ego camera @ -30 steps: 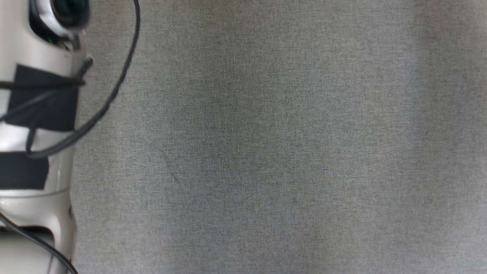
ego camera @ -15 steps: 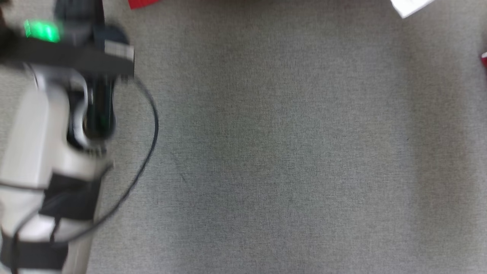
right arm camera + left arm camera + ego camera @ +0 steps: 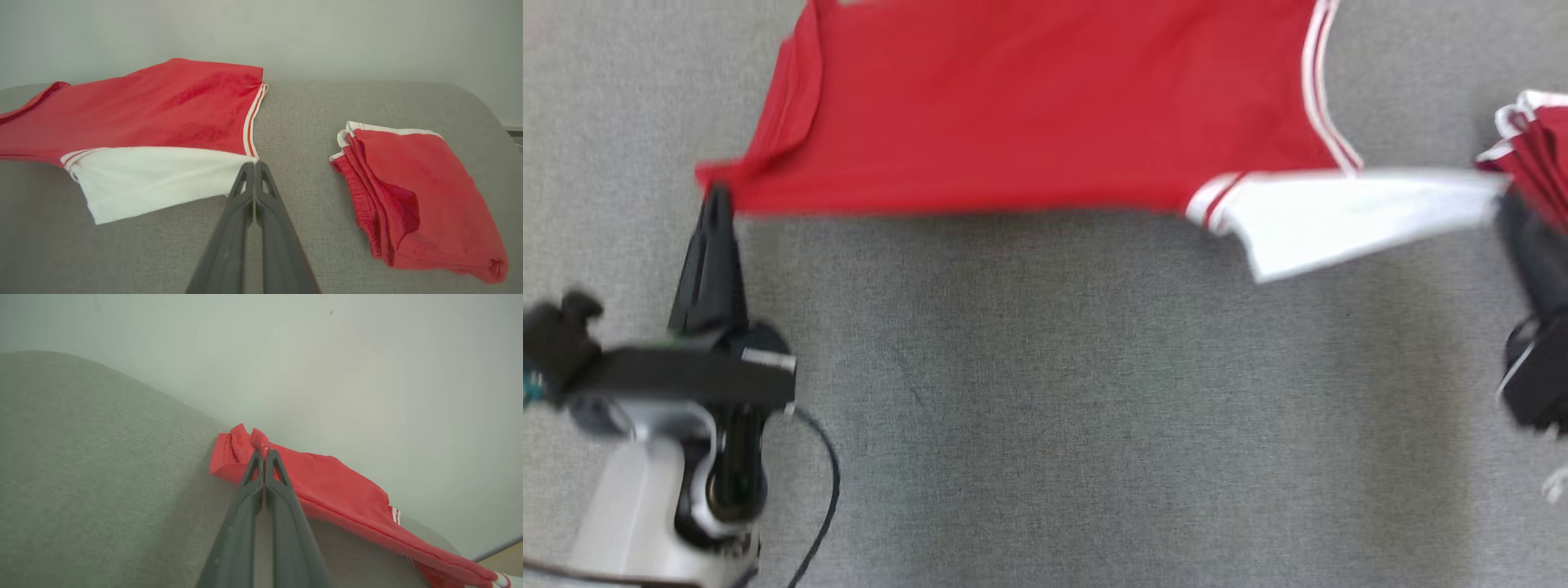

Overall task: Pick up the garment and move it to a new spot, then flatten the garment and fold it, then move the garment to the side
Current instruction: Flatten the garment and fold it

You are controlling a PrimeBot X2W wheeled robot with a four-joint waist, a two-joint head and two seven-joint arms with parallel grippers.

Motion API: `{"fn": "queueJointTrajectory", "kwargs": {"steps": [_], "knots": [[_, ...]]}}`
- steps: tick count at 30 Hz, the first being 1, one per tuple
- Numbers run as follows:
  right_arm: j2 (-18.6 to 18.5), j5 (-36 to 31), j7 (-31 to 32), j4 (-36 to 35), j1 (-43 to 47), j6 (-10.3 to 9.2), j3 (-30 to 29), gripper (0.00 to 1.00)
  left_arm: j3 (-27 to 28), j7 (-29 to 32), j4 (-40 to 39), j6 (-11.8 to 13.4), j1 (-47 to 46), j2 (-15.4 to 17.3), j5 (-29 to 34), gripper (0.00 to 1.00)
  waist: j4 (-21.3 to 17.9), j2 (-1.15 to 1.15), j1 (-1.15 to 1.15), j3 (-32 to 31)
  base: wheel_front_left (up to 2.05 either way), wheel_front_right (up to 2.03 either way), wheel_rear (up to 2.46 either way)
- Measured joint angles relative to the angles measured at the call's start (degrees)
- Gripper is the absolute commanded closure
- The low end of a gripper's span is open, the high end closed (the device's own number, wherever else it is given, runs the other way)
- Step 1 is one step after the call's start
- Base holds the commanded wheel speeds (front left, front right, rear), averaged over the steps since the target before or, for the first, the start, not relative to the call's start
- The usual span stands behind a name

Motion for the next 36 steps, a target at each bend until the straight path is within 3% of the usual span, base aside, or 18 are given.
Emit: {"fn": "queueJointTrajectory", "kwargs": {"steps": [6,12,18,26,36], "knots": [[0.78,0.32,7.69,-1.66,7.31,0.0,0.96,1.0,1.3,-0.62,-0.23,1.02,6.27,-1.29,-2.6,1.0,-0.51,0.0,0.0,-1.86,0.0,0.0,0.0],[-2.14,0.46,18.46,-4.27,15.22,0.0,3.55,1.0,2.44,-0.58,-0.04,2.04,9.92,-1.71,-4.45,1.0,-0.78,0.0,0.01,-2.83,0.0,0.0,0.0],[-4.59,2.29,26.93,-6.11,21.42,-0.01,3.66,1.0,3.27,1.85,-1.57,5.92,15.01,-2.1,-5.54,1.0,-0.84,0.0,0.01,-3.15,0.0,0.0,0.0],[-5.42,3.01,31.16,-7.97,24.81,-0.02,0.67,1.0,5.7,4.79,-7.09,10.5,22.9,-2.55,-8.61,1.0,-0.7,0.0,0.01,-2.94,0.0,0.0,0.0],[-4.5,2.97,32.48,-10.72,27.27,-0.02,-3.64,1.0,7.32,6.47,-11.56,12.49,29.43,-3.36,-11.81,1.0,0.5,0.0,0.02,-3.12,0.0,0.0,0.0]]}}
